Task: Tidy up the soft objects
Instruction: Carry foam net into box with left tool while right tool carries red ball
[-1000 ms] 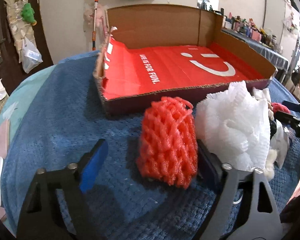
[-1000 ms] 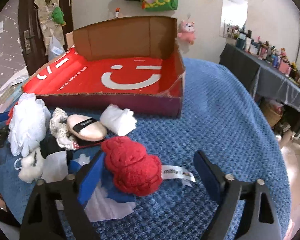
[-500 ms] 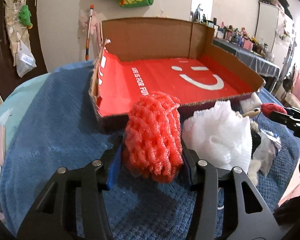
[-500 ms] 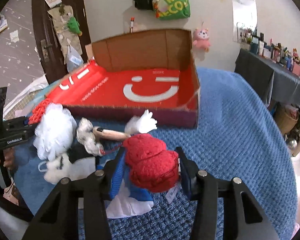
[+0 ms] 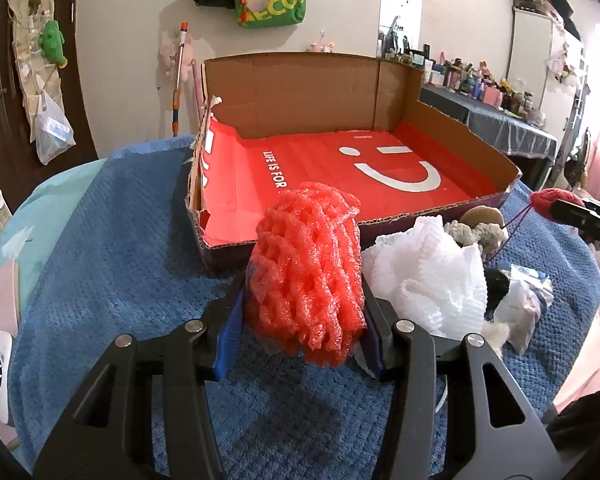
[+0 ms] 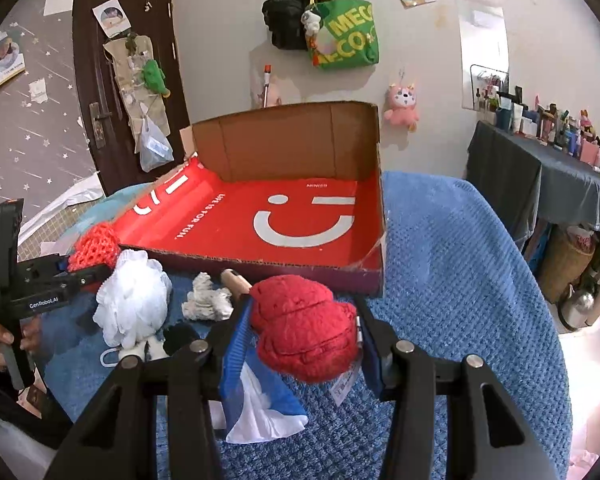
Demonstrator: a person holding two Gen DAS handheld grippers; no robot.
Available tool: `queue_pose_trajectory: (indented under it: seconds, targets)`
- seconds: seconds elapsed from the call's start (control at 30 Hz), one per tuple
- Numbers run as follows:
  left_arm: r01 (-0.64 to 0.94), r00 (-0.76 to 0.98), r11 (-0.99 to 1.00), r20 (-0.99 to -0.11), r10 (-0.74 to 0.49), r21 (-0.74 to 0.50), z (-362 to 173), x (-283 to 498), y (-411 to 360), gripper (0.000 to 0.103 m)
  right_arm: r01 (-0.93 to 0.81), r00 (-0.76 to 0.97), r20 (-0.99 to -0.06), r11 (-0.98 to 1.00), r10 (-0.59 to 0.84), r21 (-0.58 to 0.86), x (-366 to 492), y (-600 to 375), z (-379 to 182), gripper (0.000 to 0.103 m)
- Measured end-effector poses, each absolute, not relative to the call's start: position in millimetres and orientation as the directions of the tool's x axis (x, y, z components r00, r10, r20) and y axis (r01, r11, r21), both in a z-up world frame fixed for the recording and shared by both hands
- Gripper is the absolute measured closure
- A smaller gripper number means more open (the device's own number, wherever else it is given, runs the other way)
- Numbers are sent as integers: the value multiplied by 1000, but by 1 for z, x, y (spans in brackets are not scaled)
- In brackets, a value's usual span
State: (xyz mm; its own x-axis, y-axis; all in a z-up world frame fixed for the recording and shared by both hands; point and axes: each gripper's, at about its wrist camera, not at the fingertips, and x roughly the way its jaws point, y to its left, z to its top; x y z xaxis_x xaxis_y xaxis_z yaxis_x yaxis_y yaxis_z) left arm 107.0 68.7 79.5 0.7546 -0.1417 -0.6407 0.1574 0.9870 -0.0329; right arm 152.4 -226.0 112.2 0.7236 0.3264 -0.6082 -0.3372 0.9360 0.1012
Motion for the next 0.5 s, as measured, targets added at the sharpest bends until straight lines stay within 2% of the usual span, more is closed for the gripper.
queue_pose_trajectory:
  seconds: [0.2, 0.5]
  targets:
    - [163, 766, 986, -627, -142, -25, 85, 102, 68, 55, -341, 751, -571, 935, 331, 94, 144, -228, 126, 52]
    - [172, 769, 985, -621, -153, -30, 87, 99, 66, 55, -368, 832, -432, 929, 349, 41, 128, -229, 174, 52]
